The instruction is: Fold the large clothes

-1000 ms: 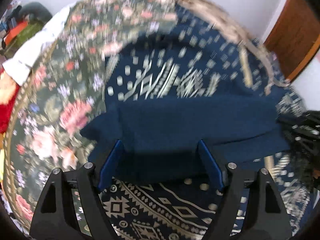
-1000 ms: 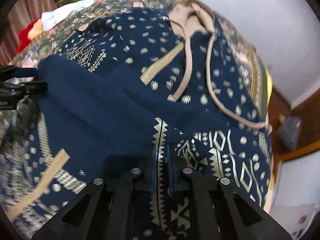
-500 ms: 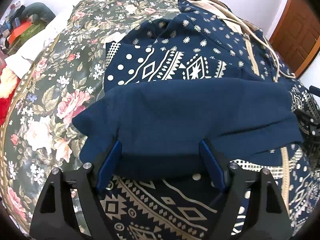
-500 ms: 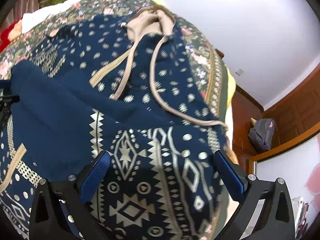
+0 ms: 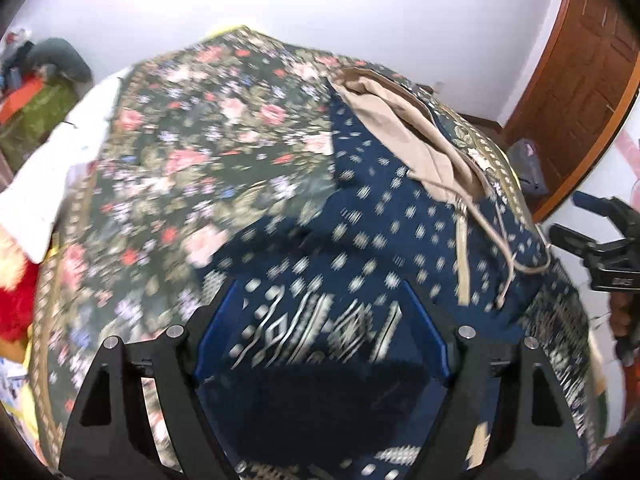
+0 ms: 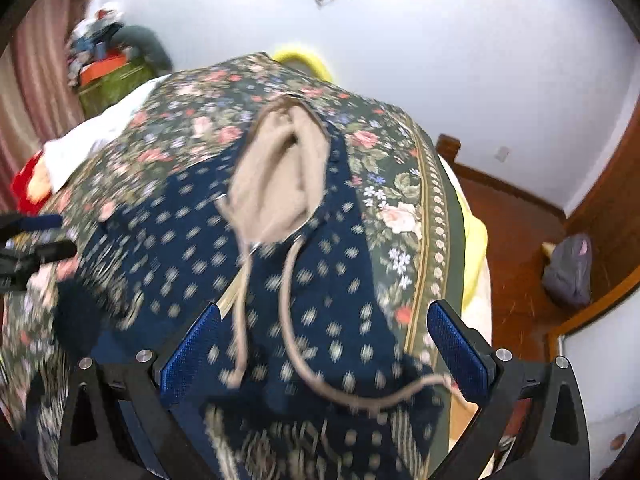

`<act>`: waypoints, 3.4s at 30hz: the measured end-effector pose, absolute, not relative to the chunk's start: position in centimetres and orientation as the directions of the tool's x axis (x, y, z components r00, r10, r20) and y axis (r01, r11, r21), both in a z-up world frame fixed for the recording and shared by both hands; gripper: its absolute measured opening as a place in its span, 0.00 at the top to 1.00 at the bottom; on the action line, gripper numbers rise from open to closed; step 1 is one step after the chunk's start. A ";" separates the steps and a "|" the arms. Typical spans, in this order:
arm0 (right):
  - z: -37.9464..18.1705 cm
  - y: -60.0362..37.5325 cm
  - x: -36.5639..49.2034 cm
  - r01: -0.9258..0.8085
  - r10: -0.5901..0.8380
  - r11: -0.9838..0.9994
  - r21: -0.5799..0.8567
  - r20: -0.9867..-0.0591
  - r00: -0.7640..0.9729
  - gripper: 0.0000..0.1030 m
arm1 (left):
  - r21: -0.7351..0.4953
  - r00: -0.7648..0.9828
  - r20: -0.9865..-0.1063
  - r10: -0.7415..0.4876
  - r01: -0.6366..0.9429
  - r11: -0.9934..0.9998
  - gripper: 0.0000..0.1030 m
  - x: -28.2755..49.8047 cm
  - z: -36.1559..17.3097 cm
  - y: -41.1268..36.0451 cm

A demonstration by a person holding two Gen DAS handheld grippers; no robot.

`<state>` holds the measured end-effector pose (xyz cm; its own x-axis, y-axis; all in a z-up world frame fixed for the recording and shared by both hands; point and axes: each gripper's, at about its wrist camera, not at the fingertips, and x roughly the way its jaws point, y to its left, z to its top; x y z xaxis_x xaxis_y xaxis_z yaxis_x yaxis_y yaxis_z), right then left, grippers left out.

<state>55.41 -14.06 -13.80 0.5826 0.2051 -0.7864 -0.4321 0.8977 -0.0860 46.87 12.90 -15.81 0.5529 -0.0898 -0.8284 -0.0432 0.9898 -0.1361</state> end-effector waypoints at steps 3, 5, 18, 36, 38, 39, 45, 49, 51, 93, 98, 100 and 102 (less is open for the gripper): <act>-15.3 -13.4 59.1 -0.410 0.204 0.911 -0.042 -0.818 0.538 0.00 | -0.149 0.519 -0.848 -0.106 -0.043 0.988 0.22 50.2 -16.4 12.3; -16.1 -13.2 61.2 -0.384 0.224 0.923 0.011 -0.829 0.512 0.00 | -0.146 0.513 -0.852 -0.102 -0.045 0.988 0.22 52.3 -16.9 11.7; -23.3 -12.8 69.1 -0.187 0.290 0.955 0.229 -0.850 0.440 0.49 | -0.230 0.492 -0.855 -0.164 -0.076 0.970 0.21 61.1 -20.8 9.9; -14.0 -12.4 55.2 -0.412 0.459 0.870 0.270 -0.747 0.481 0.92 | -0.047 0.597 -0.795 -0.104 0.110 0.993 0.93 51.3 -12.5 6.4; -13.4 -13.0 52.6 -0.426 0.473 0.861 0.277 -0.742 0.475 0.92 | -0.073 0.587 -0.798 -0.138 0.133 0.988 0.93 48.8 -11.7 6.6; -13.3 -13.3 51.4 -0.433 0.479 0.857 0.280 -0.743 0.467 0.92 | -0.075 0.582 -0.801 -0.144 0.141 0.987 0.93 47.8 -11.5 6.6; -14.7 -15.0 45.2 -0.426 0.436 0.873 0.238 -0.772 0.462 0.92 | -0.116 0.517 -0.834 -0.191 0.174 0.978 0.93 42.0 -13.4 6.5; -17.0 -14.9 42.7 -0.422 0.342 0.897 0.135 -0.816 0.466 0.91 | -0.132 0.445 -0.875 -0.187 0.153 0.979 0.92 39.8 -17.0 6.2; -18.1 -14.6 42.0 -0.429 0.273 0.902 0.053 -0.840 0.468 0.91 | -0.140 0.423 -0.887 -0.185 0.136 0.981 0.92 38.8 -18.8 6.3; -13.9 -13.9 45.2 -0.465 0.303 0.885 0.024 -0.787 0.537 0.27 | -0.200 0.515 -0.838 -0.179 0.016 0.980 0.30 42.5 -16.2 10.4; -16.3 -12.0 49.5 -0.426 0.311 0.900 0.088 -0.815 0.489 0.27 | -0.193 0.476 -0.866 -0.154 -0.034 0.981 0.30 46.7 -18.3 10.8; -17.6 -11.9 50.9 -0.382 0.324 0.912 0.149 -0.832 0.450 0.32 | -0.195 0.468 -0.871 -0.151 -0.047 0.980 0.30 48.0 -19.2 10.6; -19.1 -11.8 52.2 -0.353 0.357 0.910 0.218 -0.845 0.397 0.44 | -0.216 0.449 -0.877 -0.169 -0.053 0.975 0.31 49.8 -20.4 10.6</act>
<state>52.22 -11.80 -19.06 0.3971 0.3570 -0.8455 -0.3530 0.9098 0.2184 49.79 10.58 -20.41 0.4489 -0.1695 -0.8774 -0.0535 0.9750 -0.2157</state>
